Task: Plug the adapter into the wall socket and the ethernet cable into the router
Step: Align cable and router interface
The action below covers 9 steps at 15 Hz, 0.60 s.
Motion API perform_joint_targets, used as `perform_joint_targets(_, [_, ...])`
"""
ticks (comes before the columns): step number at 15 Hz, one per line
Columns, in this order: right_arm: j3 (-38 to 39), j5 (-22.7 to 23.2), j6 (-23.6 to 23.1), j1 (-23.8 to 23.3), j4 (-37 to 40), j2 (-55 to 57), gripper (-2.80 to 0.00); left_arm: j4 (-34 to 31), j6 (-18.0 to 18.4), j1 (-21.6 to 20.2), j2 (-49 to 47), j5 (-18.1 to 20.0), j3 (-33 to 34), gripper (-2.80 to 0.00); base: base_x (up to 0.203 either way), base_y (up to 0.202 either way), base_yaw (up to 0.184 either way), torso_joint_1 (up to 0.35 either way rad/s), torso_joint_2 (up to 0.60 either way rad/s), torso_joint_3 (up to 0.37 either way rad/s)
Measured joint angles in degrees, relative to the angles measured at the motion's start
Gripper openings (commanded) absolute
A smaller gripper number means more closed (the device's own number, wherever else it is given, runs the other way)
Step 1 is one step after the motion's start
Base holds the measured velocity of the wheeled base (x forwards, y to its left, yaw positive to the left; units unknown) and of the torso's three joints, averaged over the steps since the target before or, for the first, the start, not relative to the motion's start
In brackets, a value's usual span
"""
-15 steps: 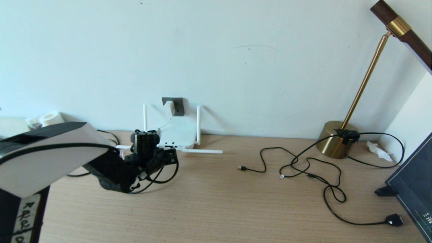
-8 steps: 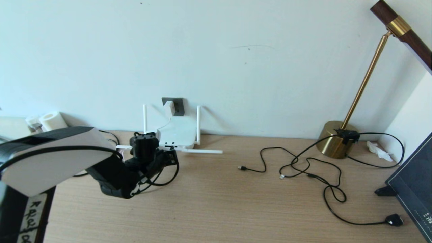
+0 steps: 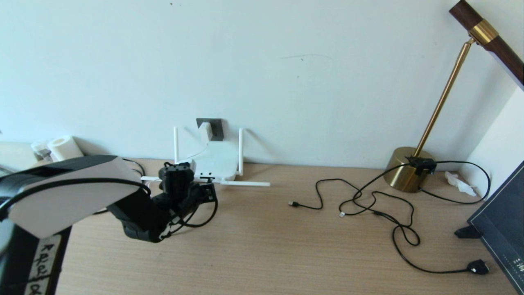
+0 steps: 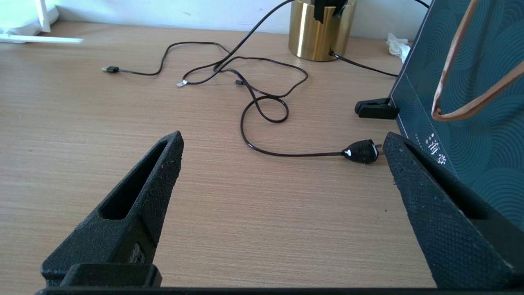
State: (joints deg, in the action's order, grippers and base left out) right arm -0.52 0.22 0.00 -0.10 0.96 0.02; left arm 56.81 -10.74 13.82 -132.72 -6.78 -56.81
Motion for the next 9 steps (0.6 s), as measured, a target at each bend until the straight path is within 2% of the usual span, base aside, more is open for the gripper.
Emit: perform_joint_targets(9, [0.00, 0.02, 0.00, 0.00, 0.02, 0.00, 0.00, 0.00, 0.02, -0.10, -0.27, 0.04, -0.40, -2.80, 0.000, 0.000, 0.000, 0.000, 0.00, 0.000])
